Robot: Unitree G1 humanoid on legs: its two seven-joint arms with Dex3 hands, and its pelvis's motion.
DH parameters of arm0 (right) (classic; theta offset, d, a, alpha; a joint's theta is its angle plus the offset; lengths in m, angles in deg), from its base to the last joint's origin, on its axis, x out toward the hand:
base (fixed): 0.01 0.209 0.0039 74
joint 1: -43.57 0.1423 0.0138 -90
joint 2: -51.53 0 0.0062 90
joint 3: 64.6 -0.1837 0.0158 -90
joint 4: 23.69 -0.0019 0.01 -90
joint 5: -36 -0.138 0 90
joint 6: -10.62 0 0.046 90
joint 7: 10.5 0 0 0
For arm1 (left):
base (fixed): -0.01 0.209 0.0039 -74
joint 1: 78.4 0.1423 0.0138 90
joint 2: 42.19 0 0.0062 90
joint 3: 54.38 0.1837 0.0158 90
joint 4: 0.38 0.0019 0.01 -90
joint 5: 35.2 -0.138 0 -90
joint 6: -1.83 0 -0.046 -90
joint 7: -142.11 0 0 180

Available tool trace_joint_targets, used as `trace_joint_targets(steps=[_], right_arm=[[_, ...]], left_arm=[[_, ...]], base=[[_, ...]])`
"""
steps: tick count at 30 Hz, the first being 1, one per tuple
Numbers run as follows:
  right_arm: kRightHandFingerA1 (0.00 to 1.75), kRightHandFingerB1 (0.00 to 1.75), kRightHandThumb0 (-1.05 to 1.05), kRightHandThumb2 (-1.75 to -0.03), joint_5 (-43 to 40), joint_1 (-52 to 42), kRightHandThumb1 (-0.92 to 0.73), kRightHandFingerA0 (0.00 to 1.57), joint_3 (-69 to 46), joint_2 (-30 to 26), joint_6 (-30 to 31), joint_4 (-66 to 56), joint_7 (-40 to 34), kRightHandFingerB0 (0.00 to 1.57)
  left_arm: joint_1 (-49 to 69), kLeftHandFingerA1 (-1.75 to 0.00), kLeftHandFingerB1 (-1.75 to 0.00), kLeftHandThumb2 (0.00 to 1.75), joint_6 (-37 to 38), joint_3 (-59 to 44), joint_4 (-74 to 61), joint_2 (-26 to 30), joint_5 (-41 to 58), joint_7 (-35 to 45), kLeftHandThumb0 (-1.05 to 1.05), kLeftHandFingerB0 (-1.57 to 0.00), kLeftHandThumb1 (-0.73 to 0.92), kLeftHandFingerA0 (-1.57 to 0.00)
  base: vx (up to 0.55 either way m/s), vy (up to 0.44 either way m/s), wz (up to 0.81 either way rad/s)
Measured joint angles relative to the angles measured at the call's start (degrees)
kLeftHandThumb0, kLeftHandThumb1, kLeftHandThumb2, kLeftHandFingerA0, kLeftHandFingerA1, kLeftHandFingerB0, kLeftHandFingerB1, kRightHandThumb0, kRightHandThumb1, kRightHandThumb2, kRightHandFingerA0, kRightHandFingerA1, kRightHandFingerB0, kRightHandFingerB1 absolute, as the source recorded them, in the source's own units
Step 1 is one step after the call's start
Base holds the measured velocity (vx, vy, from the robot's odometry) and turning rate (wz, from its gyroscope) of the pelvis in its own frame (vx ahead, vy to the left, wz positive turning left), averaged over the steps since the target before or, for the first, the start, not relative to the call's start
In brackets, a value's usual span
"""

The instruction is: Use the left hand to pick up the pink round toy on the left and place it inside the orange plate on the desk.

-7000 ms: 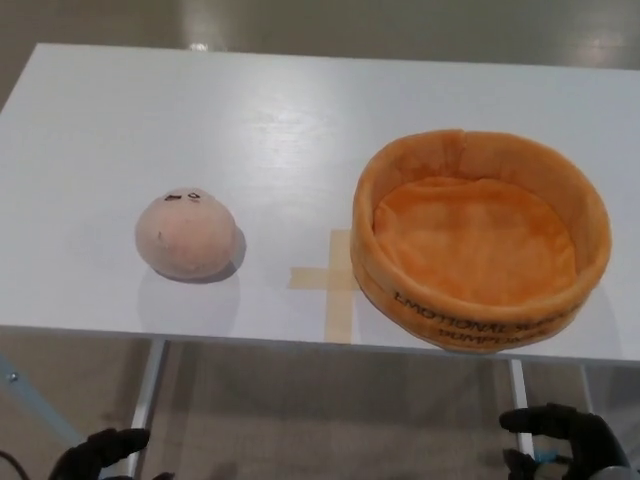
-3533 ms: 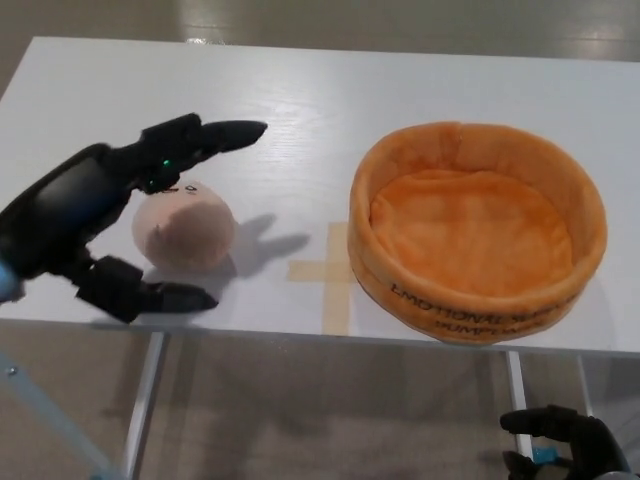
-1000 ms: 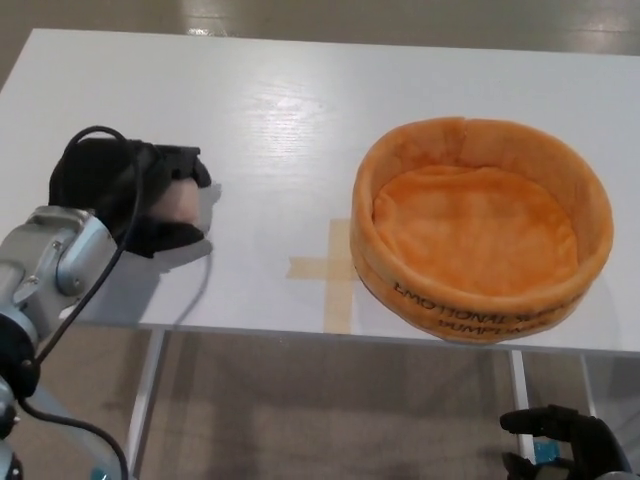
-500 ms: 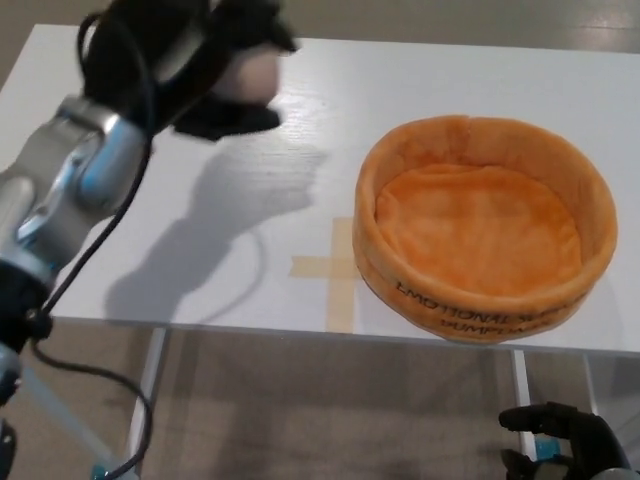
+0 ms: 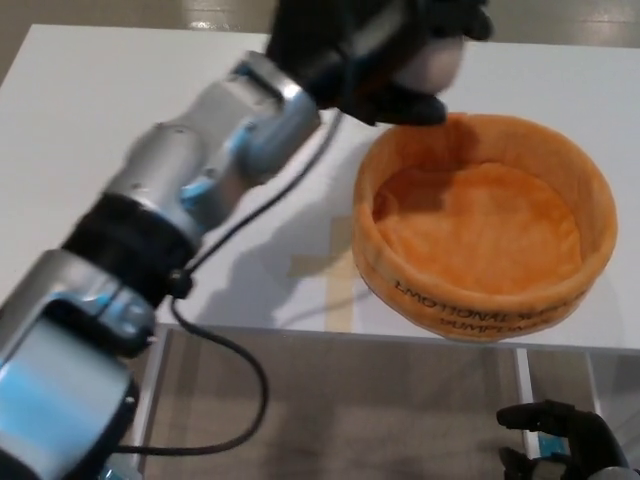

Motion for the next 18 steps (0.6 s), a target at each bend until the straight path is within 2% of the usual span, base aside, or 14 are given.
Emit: trace_joint_targets(steps=[3,4,5,6,8,9,10,11,13,14,15,16,18], right_arm=[[0.89,0.78,-0.21,-0.84,0.0,0.1,-0.45,0.72,0.0,0.1,0.0,0.0,0.0,0.6],[0.89,0.78,-0.21,-0.83,0.0,0.1,-0.45,0.72,0.0,0.3,0.0,0.0,0.0,0.6],[0.89,0.78,-0.21,-0.83,0.0,0.2,-0.45,0.72,0.0,0.4,0.0,0.0,0.0,0.6],[0.9,0.78,-0.2,-0.83,0.0,0.2,-0.45,0.73,0.0,0.6,0.0,0.0,0.0,0.6],[0.88,0.77,-0.2,-0.84,0.0,0.3,-0.45,0.72,0.0,0.9,0.0,0.0,0.0,0.59],[0.87,0.76,-0.2,-0.84,0.0,0.3,-0.45,0.71,0.0,0.9,0.0,0.0,0.0,0.59],[0.87,0.76,-0.2,-0.84,0.0,0.3,-0.45,0.71,0.0,0.9,0.0,0.0,0.0,0.59],[0.9,0.77,-0.22,-0.83,0.0,0.3,-0.44,0.74,0.0,0.9,0.0,0.0,0.0,0.59],[0.9,0.77,-0.22,-0.83,0.0,0.3,-0.44,0.74,0.0,0.9,0.0,0.0,-0.1,0.59],[0.89,0.77,-0.22,-0.84,0.0,0.3,-0.44,0.73,0.1,0.9,0.0,0.0,-0.1,0.59],[0.89,0.77,-0.22,-0.84,0.0,0.3,-0.44,0.73,0.1,0.9,0.0,0.0,-0.1,0.59],[0.9,0.78,-0.22,-0.84,0.1,0.3,-0.45,0.73,0.1,0.9,0.0,0.0,-0.1,0.6],[0.89,0.77,-0.22,-0.84,0.1,0.3,-0.45,0.72,0.1,0.9,0.0,0.0,-0.1,0.59]], left_arm=[[-1.6,-1.25,-0.52,0.58,-0.2,2.3,4.9,-4.2,-1.1,-0.5,-0.29,-0.89,0.57,-0.95],[-1.8,-1.34,-0.54,0.57,-0.1,2.9,6.2,-5.1,-1.3,-0.8,-0.27,-0.9,0.53,-0.92],[-1.8,-1.34,-0.54,0.57,-0.1,3.2,6.9,-5.7,-1.4,-0.9,-0.27,-0.9,0.53,-0.92],[-1.9,-1.46,-0.57,0.58,0.2,3.8,8.7,-7.0,-1.7,-1.5,-0.27,-0.92,0.62,-0.9],[-2.0,-1.49,-0.59,0.59,0.5,4.8,10.8,-8.3,-2.3,-2.2,-0.27,-0.92,0.64,-0.9],[-2.0,-1.52,-0.7,0.59,0.6,5.2,11.6,-8.9,-2.4,-2.4,-0.25,-0.9,0.65,-0.84],[-1.9,-1.52,-0.7,0.59,0.7,5.4,11.8,-9.1,-2.5,-2.5,-0.25,-0.9,0.65,-0.84],[-1.9,-0.96,-0.4,0.58,0.7,5.7,12.2,-9.5,-2.6,-2.6,-0.4,-0.63,0.59,-0.69],[-1.6,-0.96,-0.4,0.58,1.1,6.5,14.0,-10.9,-2.7,-2.5,-0.4,-0.63,0.59,-0.69],[-1.6,-0.4,-0.31,0.58,1.2,6.9,14.6,-11.4,-2.5,-1.4,-0.54,-0.32,0.59,-0.39],[-1.6,-0.49,-0.47,0.88,1.3,6.9,14.8,-11.5,-2.5,-0.9,-0.37,0.0,0.26,0.0],[-1.6,-0.03,-0.14,0.89,1.3,7.1,15.1,-11.7,-2.4,0.4,-0.83,-0.01,0.47,0.0],[-1.6,0.0,-0.09,0.91,1.1,7.1,15.2,-11.7,-2.4,1.7,-0.87,0.0,0.48,0.0]], base=[[0.0,0.0,0.0],[0.0,0.0,0.0],[0.0,0.0,0.0],[0.0,0.0,0.0],[0.0,0.0,0.0],[0.0,0.0,0.0],[0.0,0.0,0.0],[0.0,0.0,0.0],[0.0,0.0,0.0],[0.0,0.0,0.0],[0.0,0.0,0.0],[0.0,0.0,0.0],[0.0,0.0,0.0]])
